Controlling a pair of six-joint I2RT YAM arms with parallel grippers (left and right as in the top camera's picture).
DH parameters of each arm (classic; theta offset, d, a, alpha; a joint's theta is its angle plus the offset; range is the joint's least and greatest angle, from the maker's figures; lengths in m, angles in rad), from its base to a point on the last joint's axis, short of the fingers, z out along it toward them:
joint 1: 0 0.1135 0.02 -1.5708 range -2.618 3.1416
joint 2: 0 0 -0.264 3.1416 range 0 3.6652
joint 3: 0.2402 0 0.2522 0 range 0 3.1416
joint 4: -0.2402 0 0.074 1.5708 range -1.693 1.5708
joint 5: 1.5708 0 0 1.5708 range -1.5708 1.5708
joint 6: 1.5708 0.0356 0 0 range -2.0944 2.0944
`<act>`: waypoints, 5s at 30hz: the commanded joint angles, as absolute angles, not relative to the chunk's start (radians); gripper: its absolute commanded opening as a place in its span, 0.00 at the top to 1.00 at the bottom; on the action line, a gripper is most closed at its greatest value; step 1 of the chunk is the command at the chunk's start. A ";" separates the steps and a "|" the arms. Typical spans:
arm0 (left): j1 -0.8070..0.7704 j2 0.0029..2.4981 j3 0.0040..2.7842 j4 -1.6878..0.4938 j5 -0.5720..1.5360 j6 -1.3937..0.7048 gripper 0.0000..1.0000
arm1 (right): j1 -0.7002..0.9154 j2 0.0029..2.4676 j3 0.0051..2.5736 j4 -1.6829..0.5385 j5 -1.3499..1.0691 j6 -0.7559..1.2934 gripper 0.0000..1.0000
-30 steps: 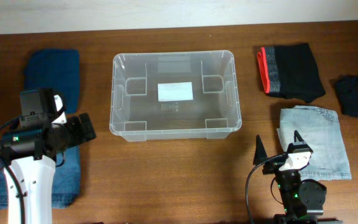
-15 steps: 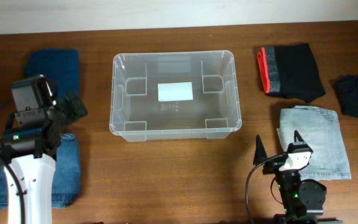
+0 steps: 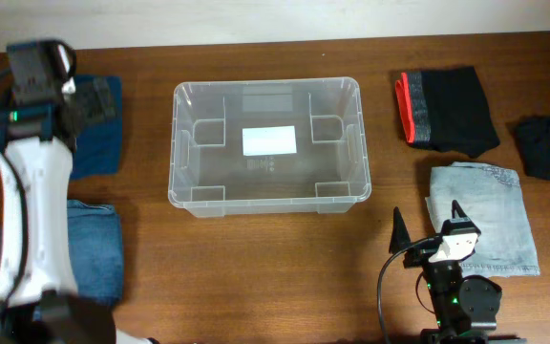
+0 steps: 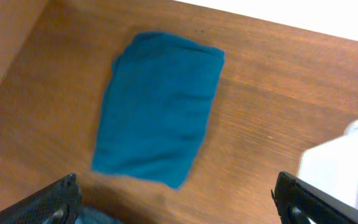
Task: Pack container
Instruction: 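Lower the left gripper and grasp the teal shirt's near edge, then lift the teal shirt and carry it right into the container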
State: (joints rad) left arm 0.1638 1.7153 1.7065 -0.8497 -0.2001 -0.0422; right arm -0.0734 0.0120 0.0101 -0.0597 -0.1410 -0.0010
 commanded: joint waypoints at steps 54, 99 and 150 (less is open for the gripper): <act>0.075 2.357 1.800 -0.567 -0.638 0.094 0.01 | -0.080 0.003 0.006 -0.065 -0.147 -0.003 0.01; 0.167 2.518 1.798 -0.576 -0.635 0.011 0.01 | -0.080 0.003 0.006 -0.065 -0.147 -0.003 0.01; 0.117 1.926 1.898 -0.859 -0.310 -0.139 0.99 | -0.080 0.003 0.006 -0.065 -0.147 -0.003 0.01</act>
State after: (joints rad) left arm 0.1436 2.0525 1.8832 -0.8448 -0.3496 -0.1066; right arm -0.0734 0.0120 0.0101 -0.0601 -0.1410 -0.0006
